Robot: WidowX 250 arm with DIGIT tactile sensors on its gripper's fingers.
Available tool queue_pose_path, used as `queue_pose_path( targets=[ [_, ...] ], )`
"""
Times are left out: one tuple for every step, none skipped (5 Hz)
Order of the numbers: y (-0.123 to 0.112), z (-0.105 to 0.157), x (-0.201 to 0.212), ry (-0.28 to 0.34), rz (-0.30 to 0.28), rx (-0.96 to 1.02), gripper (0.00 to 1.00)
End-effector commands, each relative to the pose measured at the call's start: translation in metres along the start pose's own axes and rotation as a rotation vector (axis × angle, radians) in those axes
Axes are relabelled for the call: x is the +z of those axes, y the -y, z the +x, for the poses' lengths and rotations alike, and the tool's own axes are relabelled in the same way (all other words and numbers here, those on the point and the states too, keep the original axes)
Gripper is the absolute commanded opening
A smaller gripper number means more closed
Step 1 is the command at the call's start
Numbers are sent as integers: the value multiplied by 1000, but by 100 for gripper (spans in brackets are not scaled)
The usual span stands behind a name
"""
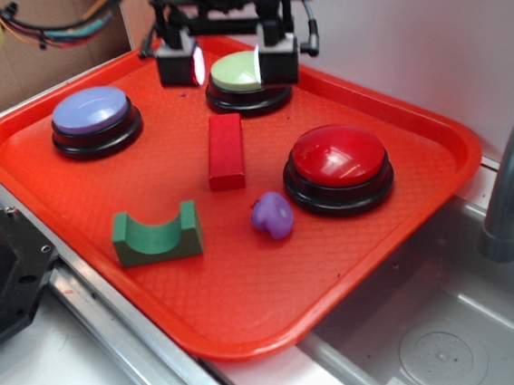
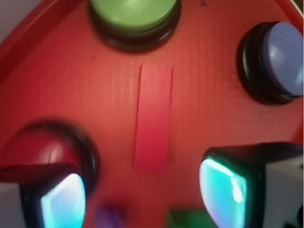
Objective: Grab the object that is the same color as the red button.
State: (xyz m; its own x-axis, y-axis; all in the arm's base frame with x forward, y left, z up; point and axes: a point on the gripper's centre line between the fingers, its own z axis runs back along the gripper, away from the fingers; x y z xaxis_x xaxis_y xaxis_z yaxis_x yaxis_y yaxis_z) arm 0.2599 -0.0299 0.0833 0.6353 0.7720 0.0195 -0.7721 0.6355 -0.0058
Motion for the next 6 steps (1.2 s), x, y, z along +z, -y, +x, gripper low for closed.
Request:
queue_pose_path(
  targets=[
    [-10, 31, -44, 12, -53, 102, 100],
    [-14, 33, -57, -28, -39, 98, 100],
    [-10, 33, -70, -18, 4, 90, 100],
    [-8, 30, -72, -39, -1, 56, 100],
    [-8, 28, -69, -30, -32, 25, 8],
    [-10, 27, -59, -24, -38, -22, 0]
  ],
)
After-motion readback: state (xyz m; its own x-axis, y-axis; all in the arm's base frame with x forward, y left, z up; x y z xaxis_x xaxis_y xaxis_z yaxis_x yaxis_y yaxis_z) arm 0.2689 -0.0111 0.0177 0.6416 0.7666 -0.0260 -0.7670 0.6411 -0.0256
